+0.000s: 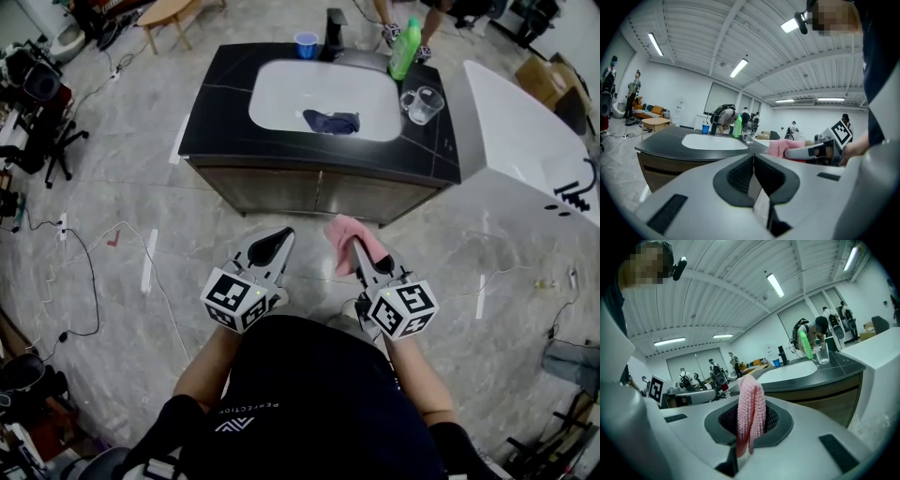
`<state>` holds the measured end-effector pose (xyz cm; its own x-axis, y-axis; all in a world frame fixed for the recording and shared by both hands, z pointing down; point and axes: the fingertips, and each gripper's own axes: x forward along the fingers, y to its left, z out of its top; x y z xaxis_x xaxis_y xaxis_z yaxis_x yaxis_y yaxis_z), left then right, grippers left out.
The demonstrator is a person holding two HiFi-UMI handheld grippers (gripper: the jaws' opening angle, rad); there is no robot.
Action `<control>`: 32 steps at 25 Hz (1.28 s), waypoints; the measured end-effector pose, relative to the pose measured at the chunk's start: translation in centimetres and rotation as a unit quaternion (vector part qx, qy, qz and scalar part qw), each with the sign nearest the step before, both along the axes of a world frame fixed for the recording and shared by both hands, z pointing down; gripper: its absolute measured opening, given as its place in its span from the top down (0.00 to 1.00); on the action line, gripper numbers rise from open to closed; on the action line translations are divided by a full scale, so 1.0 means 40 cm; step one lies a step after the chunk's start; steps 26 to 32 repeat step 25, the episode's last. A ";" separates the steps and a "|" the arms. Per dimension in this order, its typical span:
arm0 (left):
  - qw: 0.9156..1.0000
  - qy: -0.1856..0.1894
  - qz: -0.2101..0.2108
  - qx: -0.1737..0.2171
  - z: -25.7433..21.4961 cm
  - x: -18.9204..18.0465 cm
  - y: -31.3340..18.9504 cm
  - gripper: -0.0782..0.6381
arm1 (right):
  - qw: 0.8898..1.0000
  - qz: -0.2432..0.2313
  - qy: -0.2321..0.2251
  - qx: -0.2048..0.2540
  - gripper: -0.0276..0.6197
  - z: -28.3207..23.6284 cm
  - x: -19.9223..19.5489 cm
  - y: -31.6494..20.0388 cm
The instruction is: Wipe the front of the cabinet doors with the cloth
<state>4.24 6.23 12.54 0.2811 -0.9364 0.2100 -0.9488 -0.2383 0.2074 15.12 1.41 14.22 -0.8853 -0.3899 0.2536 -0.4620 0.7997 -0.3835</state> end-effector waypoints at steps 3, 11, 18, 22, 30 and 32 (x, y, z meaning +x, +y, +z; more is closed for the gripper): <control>1.000 -0.007 0.008 -0.003 -0.002 0.003 0.003 0.87 | 1.000 -0.001 0.003 0.001 0.89 0.004 -0.003 0.013; 1.000 -0.004 0.022 -0.010 0.007 0.016 0.010 0.87 | 1.000 0.012 0.006 -0.007 0.89 0.016 0.011 0.038; 0.999 -0.006 0.035 -0.013 0.009 0.036 0.014 0.87 | 1.000 0.023 0.012 -0.011 0.89 0.019 0.030 0.039; 0.999 -0.005 0.041 -0.015 0.015 0.044 0.011 0.87 | 0.999 0.028 0.015 -0.015 0.89 0.028 0.042 0.037; 0.999 -0.007 0.048 -0.017 0.021 0.052 0.013 0.87 | 0.999 0.035 0.013 -0.017 0.89 0.030 0.049 0.037; 0.999 -0.007 0.048 -0.017 0.021 0.052 0.013 0.87 | 0.999 0.035 0.013 -0.017 0.89 0.030 0.049 0.037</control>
